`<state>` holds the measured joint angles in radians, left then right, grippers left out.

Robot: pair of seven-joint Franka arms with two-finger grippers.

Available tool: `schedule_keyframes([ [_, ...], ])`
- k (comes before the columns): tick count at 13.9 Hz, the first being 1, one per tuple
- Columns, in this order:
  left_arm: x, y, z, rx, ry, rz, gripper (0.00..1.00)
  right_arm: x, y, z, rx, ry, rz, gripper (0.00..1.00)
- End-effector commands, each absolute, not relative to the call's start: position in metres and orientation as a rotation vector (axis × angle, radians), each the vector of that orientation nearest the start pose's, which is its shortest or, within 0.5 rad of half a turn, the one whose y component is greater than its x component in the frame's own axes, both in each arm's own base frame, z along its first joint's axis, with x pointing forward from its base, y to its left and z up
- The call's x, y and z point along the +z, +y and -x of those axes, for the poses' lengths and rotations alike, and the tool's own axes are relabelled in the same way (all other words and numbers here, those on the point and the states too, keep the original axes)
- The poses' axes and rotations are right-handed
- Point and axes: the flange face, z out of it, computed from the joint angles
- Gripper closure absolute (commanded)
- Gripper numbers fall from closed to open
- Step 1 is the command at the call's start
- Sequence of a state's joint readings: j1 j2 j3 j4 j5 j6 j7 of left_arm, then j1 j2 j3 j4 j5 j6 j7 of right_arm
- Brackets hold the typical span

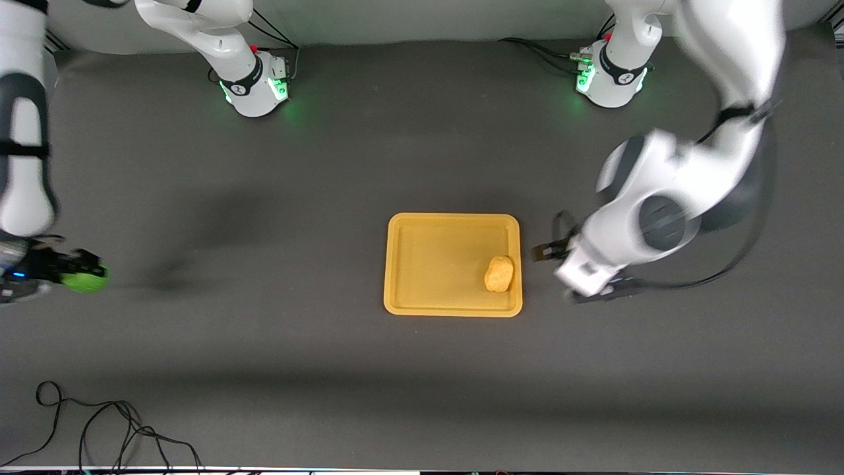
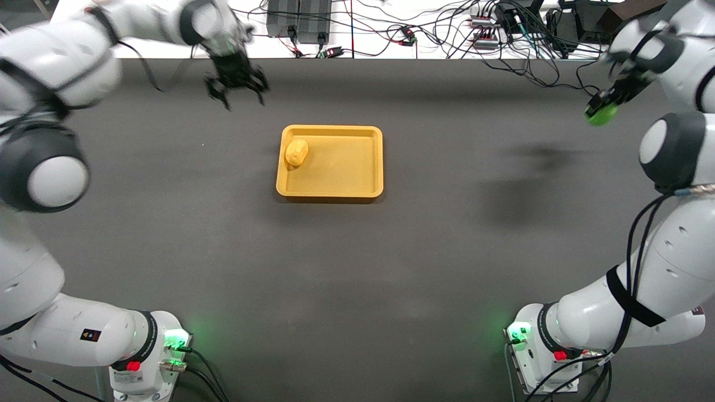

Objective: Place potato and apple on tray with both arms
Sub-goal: 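Carry the green apple over the tray with the right gripper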

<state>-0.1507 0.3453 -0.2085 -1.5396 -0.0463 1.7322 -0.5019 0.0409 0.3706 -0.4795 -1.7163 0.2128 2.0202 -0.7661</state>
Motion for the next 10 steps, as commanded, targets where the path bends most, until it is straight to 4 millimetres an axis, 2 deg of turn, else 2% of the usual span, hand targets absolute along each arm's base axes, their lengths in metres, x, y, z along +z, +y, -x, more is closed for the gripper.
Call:
schedule_keyframes([
  [1,0.506,-0.171,-0.588,0.164,-0.243,3.168,0.0,0.473,-0.185,-0.619,0.11,-0.379,3.105,0.58],
  [3,0.524,-0.147,-0.57,0.144,-0.14,3.167,0.0,0.51,-0.126,-0.63,0.151,-0.336,3.099,0.58],
  [5,0.537,-0.123,-0.537,0.119,0.067,3.154,0.0,0.537,-0.053,-0.638,0.155,-0.297,3.113,0.58],
  [6,0.551,-0.103,-0.524,0.069,0.145,3.151,0.0,0.544,-0.013,-0.64,0.147,-0.268,3.123,0.58],
  [7,0.565,-0.079,-0.521,0.039,0.142,3.152,0.0,0.548,0.034,-0.64,0.137,-0.235,3.132,0.58],
  [9,0.572,-0.062,-0.524,0.004,0.121,3.155,0.0,0.55,0.142,-0.631,0.113,-0.124,3.156,0.58],
  [10,0.57,-0.052,-0.525,0.01,0.123,3.155,0.0,0.544,0.197,-0.624,0.108,-0.039,3.175,0.58],
])
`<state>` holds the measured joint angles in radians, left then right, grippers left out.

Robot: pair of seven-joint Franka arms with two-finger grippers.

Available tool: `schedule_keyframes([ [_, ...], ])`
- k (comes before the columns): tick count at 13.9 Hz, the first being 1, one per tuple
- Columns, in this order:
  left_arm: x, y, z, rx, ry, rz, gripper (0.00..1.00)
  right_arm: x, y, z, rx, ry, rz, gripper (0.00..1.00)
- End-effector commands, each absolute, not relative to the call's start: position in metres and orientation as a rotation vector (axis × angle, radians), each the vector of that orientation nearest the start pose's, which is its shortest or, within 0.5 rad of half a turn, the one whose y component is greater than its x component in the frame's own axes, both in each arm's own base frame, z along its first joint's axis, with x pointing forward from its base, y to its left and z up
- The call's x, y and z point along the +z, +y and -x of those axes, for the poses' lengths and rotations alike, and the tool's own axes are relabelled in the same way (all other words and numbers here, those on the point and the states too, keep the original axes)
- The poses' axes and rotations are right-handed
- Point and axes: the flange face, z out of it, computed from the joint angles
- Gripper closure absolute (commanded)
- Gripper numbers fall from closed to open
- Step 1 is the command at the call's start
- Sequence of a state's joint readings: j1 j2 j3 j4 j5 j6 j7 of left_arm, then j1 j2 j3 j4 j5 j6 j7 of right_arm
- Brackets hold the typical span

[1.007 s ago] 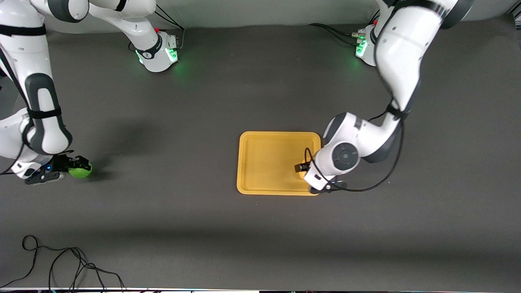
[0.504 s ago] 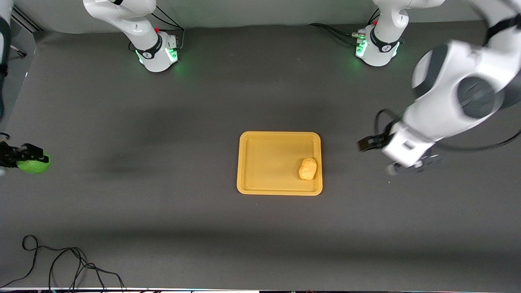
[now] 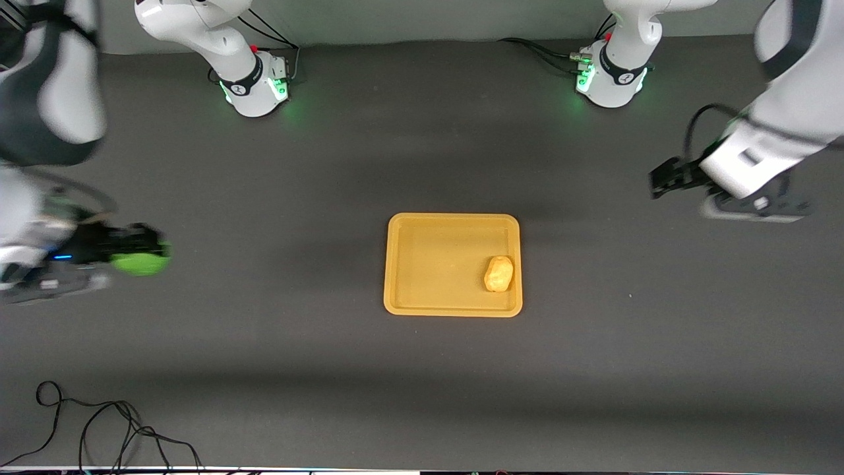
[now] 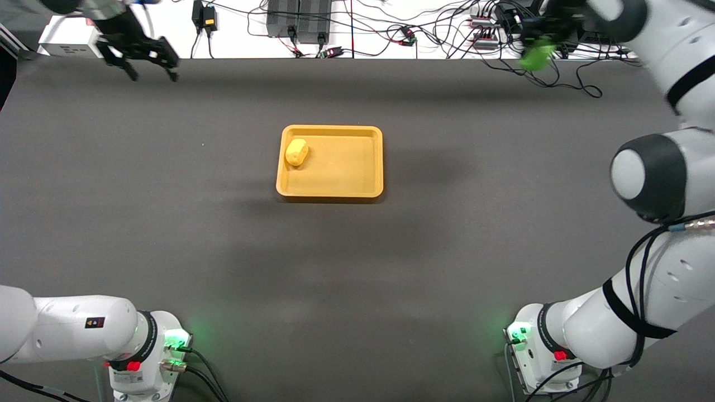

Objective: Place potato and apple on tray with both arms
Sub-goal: 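Carry the green apple over the tray with the right gripper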

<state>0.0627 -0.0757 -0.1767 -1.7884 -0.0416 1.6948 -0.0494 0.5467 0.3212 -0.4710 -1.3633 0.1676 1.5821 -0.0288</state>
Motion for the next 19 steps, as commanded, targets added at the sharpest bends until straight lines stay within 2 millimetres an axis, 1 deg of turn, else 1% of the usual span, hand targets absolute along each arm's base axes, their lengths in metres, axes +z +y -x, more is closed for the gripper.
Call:
schedule_keyframes([
  [1,0.568,-0.043,-0.522,0.021,0.174,3.151,0.0,0.537,0.248,-0.617,0.091,0.05,3.193,0.58],
  [2,0.559,-0.037,-0.517,0.043,0.199,3.14,0.0,0.531,0.305,-0.605,0.057,0.113,3.202,0.58],
  [3,0.554,-0.031,-0.509,0.055,0.193,3.132,0.0,0.522,0.356,-0.595,0.027,0.178,3.207,0.58],
  [4,0.543,-0.03,-0.502,0.069,0.192,3.126,0.0,0.512,0.402,-0.583,0.014,0.245,3.191,0.58],
  [5,0.539,-0.029,-0.498,0.034,0.188,3.124,0.0,0.496,0.45,-0.569,0.025,0.315,3.153,0.58],
  [6,0.538,-0.021,-0.498,0.024,0.172,3.128,0.0,0.482,0.486,-0.559,0.026,0.374,3.104,0.58],
  [7,0.537,-0.012,-0.5,0.028,0.177,3.133,0.0,0.468,0.509,-0.553,0.018,0.396,3.062,0.58],
  [8,0.538,-0.006,-0.501,0.02,0.219,3.139,0.0,0.452,0.528,-0.548,0.004,0.402,3.035,0.58],
  [9,0.538,0.007,-0.501,0.01,0.221,3.15,0.0,0.424,0.54,-0.548,0.0,0.414,3.036,0.58],
  [10,0.539,0.01,-0.502,-0.002,0.216,3.151,0.0,0.397,0.558,-0.54,-0.015,0.397,3.045,0.58],
  [11,0.538,0.011,-0.505,-0.002,0.212,3.152,0.0,0.369,0.565,-0.541,-0.024,0.398,3.049,0.58],
  [12,0.539,0.011,-0.508,-0.007,0.209,3.152,0.0,0.336,0.569,-0.546,-0.034,0.4,3.054,0.58],
  [13,0.539,0.014,-0.515,-0.012,0.206,3.15,0.0,0.313,0.571,-0.549,-0.053,0.398,3.055,0.58],
  [14,0.541,0.015,-0.534,-0.037,0.197,3.144,0.0,0.289,0.571,-0.553,-0.069,0.403,3.054,0.58],
  [15,0.54,0.019,-0.565,-0.053,0.183,3.147,0.0,0.268,0.571,-0.556,-0.081,0.402,3.057,0.58],
  [16,0.537,0.029,-0.587,-0.06,0.152,3.149,0.0,0.246,0.569,-0.557,-0.084,0.406,3.065,0.58],
  [17,0.539,0.04,-0.594,-0.056,0.135,3.152,0.0,0.229,0.565,-0.559,-0.088,0.409,3.073,0.58],
  [19,0.546,0.053,-0.589,-0.028,0.122,3.153,0.0,0.212,0.562,-0.56,-0.1,0.416,3.068,0.58],
])
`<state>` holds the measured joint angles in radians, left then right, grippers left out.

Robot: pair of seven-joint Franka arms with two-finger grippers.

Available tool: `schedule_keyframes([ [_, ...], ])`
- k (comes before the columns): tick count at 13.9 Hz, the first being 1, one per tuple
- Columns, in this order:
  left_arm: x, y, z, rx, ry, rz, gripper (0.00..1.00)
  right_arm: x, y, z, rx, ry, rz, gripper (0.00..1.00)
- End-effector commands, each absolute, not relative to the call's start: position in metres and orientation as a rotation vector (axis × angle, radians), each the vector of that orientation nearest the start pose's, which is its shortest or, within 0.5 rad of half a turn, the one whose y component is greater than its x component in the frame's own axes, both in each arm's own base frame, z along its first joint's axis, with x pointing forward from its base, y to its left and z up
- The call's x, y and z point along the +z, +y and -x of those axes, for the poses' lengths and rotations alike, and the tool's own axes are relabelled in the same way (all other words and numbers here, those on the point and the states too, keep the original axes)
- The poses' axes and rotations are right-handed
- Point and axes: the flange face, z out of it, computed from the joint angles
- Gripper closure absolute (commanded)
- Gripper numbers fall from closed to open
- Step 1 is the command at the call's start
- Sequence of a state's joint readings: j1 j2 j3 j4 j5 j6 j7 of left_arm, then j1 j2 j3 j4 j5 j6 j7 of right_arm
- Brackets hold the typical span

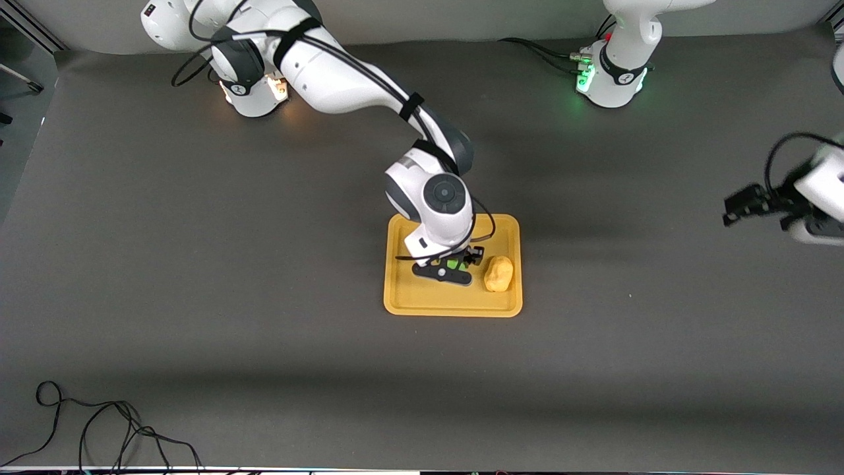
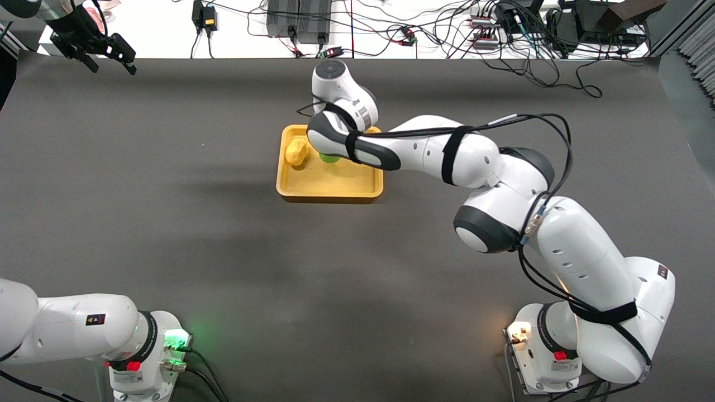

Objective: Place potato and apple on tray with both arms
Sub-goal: 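Lower the apple beside the potato and open the right gripper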

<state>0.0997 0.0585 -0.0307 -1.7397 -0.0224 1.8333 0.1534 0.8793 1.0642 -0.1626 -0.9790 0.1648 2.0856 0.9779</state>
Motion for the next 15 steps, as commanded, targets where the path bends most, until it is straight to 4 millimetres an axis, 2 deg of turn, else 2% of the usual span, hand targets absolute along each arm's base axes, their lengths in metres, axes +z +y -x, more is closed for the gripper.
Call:
schedule_keyframes([
  [1,0.551,0.062,-0.588,-0.024,0.095,3.148,0.0,0.204,0.562,-0.561,-0.111,0.418,3.061,0.57],
  [2,0.554,0.067,-0.59,-0.025,0.088,3.133,0.0,0.197,0.561,-0.56,-0.113,0.413,3.068,0.57],
  [3,0.554,0.066,-0.59,-0.024,0.085,3.127,0.0,0.196,0.56,-0.562,-0.123,0.414,3.067,0.5],
  [4,0.554,0.066,-0.591,-0.029,0.08,3.127,0.0,0.195,0.559,-0.562,-0.123,0.417,3.067,0.11],
  [5,0.557,0.067,-0.592,-0.038,0.082,3.127,0.0,0.201,0.558,-0.565,-0.128,0.421,3.061,0.0],
  [6,0.56,0.072,-0.593,-0.046,0.075,3.128,0.0,0.217,0.56,-0.565,-0.13,0.416,3.055,0.0],
  [8,0.559,0.073,-0.589,-0.005,0.049,3.139,0.0,0.275,0.555,-0.564,-0.082,0.426,3.085,0.0],
  [9,0.561,0.067,-0.584,0.032,0.059,3.138,0.0,0.313,0.547,-0.564,-0.067,0.436,3.097,0.0],
  [10,0.565,0.06,-0.579,0.061,0.081,3.138,0.0,0.359,0.539,-0.562,-0.062,0.442,3.091,0.0],
  [13,0.575,0.03,-0.567,0.119,0.152,3.126,0.0,0.46,0.495,-0.563,-0.013,0.49,3.085,0.0],
  [15,0.574,0.014,-0.566,0.134,0.191,3.123,0.0,0.515,0.455,-0.561,0.016,0.415,3.099,0.0],
])
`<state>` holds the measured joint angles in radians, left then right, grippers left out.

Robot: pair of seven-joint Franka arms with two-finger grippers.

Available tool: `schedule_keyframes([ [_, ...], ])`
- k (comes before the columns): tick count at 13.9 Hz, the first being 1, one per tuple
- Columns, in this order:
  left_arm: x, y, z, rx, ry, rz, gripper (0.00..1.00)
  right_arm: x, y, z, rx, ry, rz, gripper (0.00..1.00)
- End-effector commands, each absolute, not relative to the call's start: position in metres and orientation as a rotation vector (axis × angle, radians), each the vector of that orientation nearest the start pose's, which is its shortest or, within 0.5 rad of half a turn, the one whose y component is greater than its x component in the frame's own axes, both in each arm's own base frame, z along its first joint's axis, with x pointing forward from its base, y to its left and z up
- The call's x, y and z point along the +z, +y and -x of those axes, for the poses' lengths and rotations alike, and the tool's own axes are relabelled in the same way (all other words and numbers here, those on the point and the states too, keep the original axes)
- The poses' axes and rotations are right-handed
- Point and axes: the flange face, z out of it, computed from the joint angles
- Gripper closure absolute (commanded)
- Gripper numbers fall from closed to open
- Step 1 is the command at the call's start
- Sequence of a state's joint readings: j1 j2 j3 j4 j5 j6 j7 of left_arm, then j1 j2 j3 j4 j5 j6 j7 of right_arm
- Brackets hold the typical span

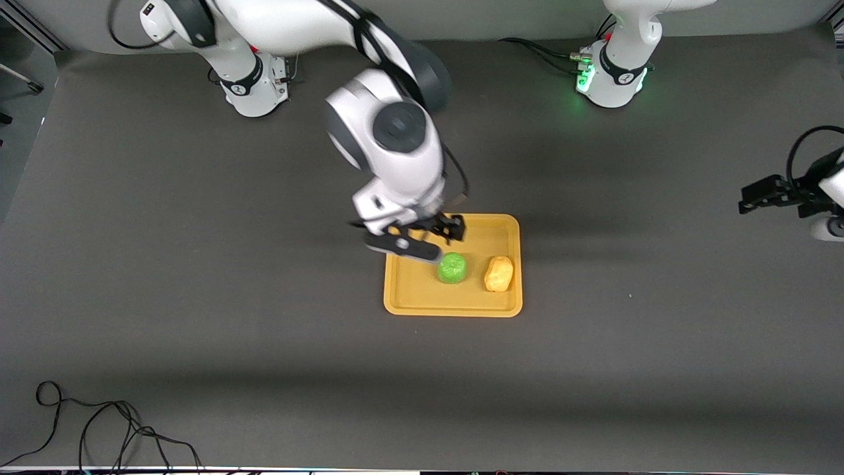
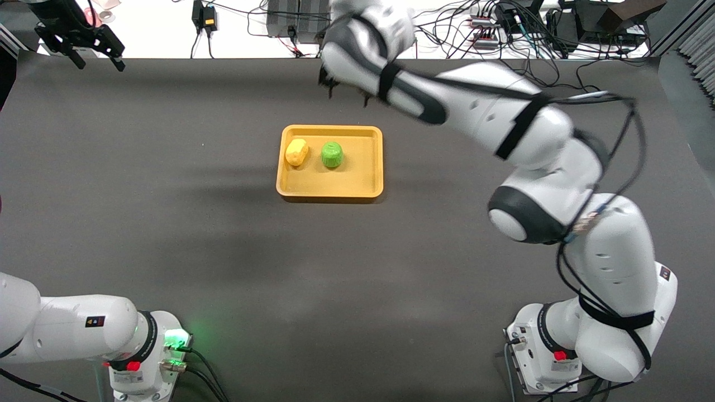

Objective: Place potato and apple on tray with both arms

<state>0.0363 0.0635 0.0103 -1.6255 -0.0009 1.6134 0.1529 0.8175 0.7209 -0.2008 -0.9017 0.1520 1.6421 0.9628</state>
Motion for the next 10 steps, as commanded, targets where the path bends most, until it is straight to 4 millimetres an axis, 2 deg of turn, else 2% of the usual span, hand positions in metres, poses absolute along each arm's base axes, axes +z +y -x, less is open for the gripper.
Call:
schedule_keyframes([
  [1,0.573,0.011,-0.567,0.129,0.198,3.123,0.0,0.529,0.429,-0.557,0.067,0.391,3.132,0.0],
  [3,0.573,0.028,-0.567,0.131,0.174,3.135,0.0,0.562,0.376,-0.55,0.086,0.342,3.138,0.0],
  [5,0.57,0.034,-0.568,0.138,0.157,3.136,0.0,0.58,0.306,-0.551,0.105,0.228,3.137,0.0],
  [7,0.58,0.037,-0.567,0.109,0.133,3.135,0.0,0.592,0.214,-0.565,0.11,0.201,3.112,0.0],
  [10,0.6,0.034,-0.575,-0.01,0.149,3.141,0.0,0.599,0.1,-0.574,0.092,0.119,3.088,0.0],
])
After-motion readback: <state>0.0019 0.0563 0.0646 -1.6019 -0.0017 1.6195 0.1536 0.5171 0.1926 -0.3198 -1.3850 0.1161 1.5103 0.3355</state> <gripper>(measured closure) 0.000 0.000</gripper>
